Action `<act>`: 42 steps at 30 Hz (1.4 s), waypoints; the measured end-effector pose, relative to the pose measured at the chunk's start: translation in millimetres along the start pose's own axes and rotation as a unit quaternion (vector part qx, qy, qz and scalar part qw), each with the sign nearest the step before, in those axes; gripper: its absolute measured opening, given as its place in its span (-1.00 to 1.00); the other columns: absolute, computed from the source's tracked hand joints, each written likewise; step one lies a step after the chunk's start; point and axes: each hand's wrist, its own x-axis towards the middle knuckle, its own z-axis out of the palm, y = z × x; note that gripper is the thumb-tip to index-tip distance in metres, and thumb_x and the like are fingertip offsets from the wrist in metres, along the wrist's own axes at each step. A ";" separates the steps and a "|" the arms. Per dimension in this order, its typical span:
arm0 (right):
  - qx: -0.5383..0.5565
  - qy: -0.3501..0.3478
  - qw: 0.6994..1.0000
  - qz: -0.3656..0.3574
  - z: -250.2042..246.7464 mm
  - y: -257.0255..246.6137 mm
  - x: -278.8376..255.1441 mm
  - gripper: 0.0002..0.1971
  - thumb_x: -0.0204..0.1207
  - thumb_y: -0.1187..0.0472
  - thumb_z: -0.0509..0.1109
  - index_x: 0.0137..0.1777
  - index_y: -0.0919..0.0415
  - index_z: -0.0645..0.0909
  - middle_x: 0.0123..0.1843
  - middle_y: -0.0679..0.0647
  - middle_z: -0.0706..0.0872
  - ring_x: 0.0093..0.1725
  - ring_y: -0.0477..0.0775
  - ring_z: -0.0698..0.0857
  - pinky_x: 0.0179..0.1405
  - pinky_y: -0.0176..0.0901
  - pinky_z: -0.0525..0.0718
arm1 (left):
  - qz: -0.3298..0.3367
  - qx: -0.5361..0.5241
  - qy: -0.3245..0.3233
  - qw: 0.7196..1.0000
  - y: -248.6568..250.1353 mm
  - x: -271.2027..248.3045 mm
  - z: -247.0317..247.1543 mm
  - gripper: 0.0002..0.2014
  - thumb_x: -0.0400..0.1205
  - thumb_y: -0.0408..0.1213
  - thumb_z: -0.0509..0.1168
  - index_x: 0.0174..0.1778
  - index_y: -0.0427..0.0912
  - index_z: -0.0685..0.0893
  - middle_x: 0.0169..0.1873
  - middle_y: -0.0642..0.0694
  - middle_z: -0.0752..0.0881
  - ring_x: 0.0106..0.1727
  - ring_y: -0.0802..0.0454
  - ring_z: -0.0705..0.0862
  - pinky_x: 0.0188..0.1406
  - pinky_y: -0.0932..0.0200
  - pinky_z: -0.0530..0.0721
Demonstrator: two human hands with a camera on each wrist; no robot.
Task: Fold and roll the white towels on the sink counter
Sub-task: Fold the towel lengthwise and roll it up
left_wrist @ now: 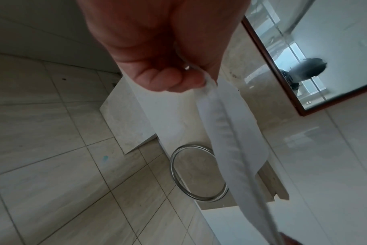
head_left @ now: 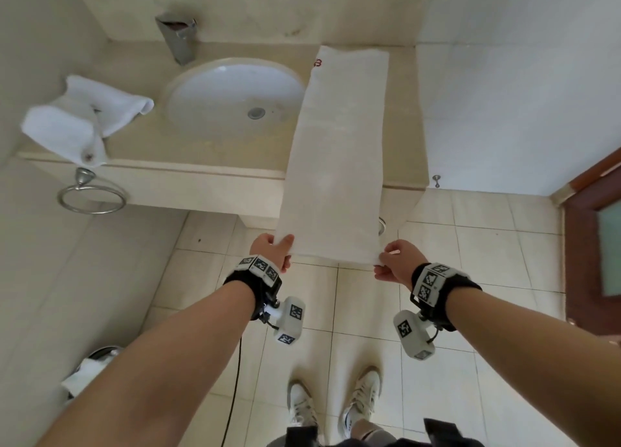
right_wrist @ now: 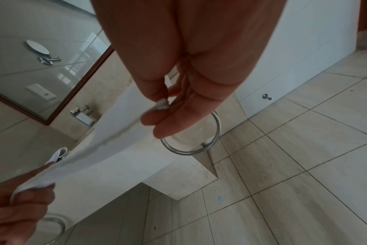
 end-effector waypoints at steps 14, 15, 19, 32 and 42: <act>0.150 -0.068 0.986 -0.009 -13.9 -12.0 -32.9 -0.79 0.52 0.56 0.33 0.08 0.37 0.67 -0.12 0.24 0.74 -0.08 0.12 0.78 -0.07 -0.18 0.80 | 0.018 -0.143 -0.095 0.985 5.3 -16.7 -36.1 -0.97 0.61 -0.43 0.34 -0.09 -0.29 0.69 -0.33 -0.24 0.71 -0.57 0.14 0.65 -0.53 0.26 0.72; 0.144 -0.074 0.987 -0.017 -15.3 -12.6 -34.3 -0.75 0.49 0.60 0.34 0.10 0.37 0.66 -0.12 0.22 0.73 -0.06 0.13 0.78 -0.05 -0.18 0.80 | 0.006 -0.166 -0.122 0.979 7.4 -18.9 -38.8 -0.92 0.60 -0.50 0.33 -0.03 -0.34 0.68 -0.30 -0.24 0.72 -0.47 0.10 0.71 -0.43 0.24 0.76; 0.077 -0.050 0.994 -0.064 -13.6 -13.4 -37.2 -0.77 0.48 0.54 0.41 0.10 0.32 0.67 -0.20 0.12 0.74 -0.12 0.05 0.79 -0.05 -0.27 0.78 | -0.015 -0.211 -0.192 0.958 12.2 -21.0 -47.6 -0.70 0.53 -0.77 0.22 0.06 -0.40 0.65 -0.26 -0.29 0.75 -0.20 -0.10 0.77 -0.13 0.10 0.80; 0.076 -0.030 0.995 -0.050 -3.6 -16.8 -31.9 -0.90 0.64 0.34 0.29 0.01 0.35 0.63 -0.19 0.20 0.78 -0.22 0.05 0.83 -0.13 -0.19 0.81 | -0.028 -0.168 -0.121 0.978 12.7 -8.7 -38.0 -0.96 0.64 -0.44 0.30 -0.05 -0.34 0.59 -0.27 -0.28 0.74 -0.41 -0.03 0.78 -0.32 0.09 0.81; 0.096 -0.003 0.995 0.034 -3.9 -24.4 -24.5 -0.91 0.58 0.41 0.34 0.01 0.44 0.59 -0.19 0.31 0.75 -0.23 0.11 0.76 -0.26 -0.15 0.82 | -0.046 -0.167 -0.073 0.982 17.6 -2.6 -25.2 -0.82 0.59 -0.58 0.23 -0.25 -0.24 0.49 -0.50 -0.22 0.65 -0.47 -0.03 0.65 -0.34 0.04 0.80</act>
